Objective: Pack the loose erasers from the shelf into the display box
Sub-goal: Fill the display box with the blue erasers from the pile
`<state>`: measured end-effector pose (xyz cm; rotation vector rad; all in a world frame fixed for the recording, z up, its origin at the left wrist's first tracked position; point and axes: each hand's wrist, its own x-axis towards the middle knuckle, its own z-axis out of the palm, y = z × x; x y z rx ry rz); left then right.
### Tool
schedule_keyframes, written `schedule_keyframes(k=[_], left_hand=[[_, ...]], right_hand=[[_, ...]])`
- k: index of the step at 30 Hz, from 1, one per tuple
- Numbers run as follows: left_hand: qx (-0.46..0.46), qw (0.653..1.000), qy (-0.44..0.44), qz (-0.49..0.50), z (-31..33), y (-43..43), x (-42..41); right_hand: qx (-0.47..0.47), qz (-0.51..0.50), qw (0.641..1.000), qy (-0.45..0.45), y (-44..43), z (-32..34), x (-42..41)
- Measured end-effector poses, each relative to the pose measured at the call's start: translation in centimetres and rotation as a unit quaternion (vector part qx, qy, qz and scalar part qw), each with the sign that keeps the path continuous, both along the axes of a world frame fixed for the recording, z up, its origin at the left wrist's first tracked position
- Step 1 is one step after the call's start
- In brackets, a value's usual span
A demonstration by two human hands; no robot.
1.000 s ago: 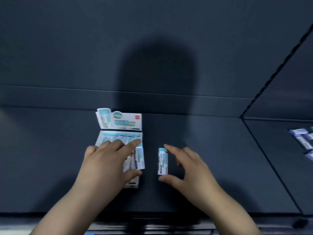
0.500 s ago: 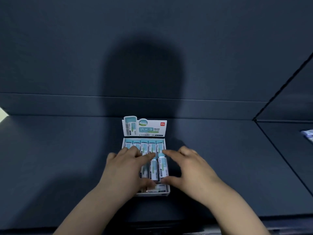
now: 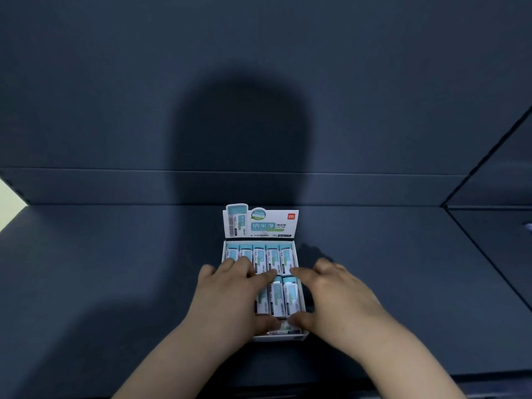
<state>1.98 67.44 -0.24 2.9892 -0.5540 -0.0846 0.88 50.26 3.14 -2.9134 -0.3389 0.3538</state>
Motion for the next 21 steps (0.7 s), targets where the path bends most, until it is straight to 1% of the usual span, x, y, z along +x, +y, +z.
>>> schedule_keyframes(k=[3, 6, 9, 11, 14, 16, 21], left_hand=[[0.003, 1.0, -0.024, -0.011, 0.4, -0.1, -0.2], [-0.018, 0.999, -0.03, -0.032, 0.2, 0.2, -0.2], [-0.04, 0.997, -0.062, -0.039, -0.4, 0.2, 0.0], [-0.028, 0.997, -0.05, -0.047, -0.1, -0.1, -0.1], [-0.006, 0.996, -0.077, -0.042, -0.1, -0.3, -0.4], [-0.013, 0.997, -0.065, -0.038, -0.1, -0.4, -0.6], [-0.019, 0.996, -0.079, -0.037, -1.0, -0.1, -0.6]], right_hand=[[-0.007, 0.005, 1.0, -0.005, 0.2, 0.2, -0.1], [-0.002, 0.003, 1.0, -0.01, 0.3, 0.2, -0.3], [0.004, -0.003, 1.0, -0.018, 0.4, 0.1, -0.4], [0.0, -0.006, 1.0, -0.026, 0.6, 0.0, -0.4], [-0.004, -0.014, 0.999, -0.042, 0.8, -0.3, -0.7], [-0.005, -0.019, 0.998, -0.053, 0.7, -0.5, -0.9], [0.009, -0.026, 0.997, -0.068, 0.6, -0.7, -1.4]])
